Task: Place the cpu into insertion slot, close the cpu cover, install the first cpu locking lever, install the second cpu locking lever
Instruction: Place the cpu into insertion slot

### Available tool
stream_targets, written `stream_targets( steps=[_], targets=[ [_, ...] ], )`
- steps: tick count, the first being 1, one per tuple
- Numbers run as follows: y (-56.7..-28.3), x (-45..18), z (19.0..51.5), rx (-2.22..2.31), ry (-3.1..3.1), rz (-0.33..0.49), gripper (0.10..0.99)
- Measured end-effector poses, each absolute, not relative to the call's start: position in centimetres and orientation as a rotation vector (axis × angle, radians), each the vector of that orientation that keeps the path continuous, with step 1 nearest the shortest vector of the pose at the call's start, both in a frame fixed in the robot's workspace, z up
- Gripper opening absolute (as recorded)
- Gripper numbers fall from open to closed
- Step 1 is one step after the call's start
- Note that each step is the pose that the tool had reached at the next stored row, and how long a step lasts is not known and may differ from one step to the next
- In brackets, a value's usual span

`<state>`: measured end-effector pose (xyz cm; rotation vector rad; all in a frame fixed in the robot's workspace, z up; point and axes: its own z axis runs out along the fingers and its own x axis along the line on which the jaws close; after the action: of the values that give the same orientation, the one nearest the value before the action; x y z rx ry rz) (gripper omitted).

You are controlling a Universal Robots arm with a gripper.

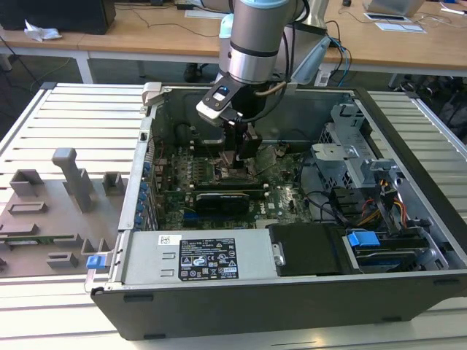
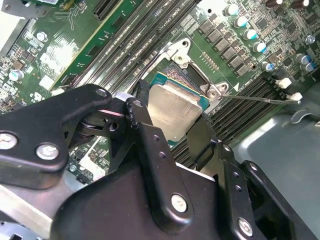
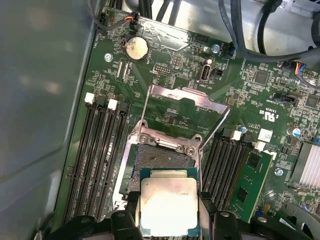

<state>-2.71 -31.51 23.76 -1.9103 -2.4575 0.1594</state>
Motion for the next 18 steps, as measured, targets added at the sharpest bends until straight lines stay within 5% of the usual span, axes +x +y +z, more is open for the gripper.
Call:
stream_targets(
  steps=[18],
  targets=[
    [-31.51, -2.71, 23.75, -2.061, -2.324, 0.156, 0.541]
  ],
)
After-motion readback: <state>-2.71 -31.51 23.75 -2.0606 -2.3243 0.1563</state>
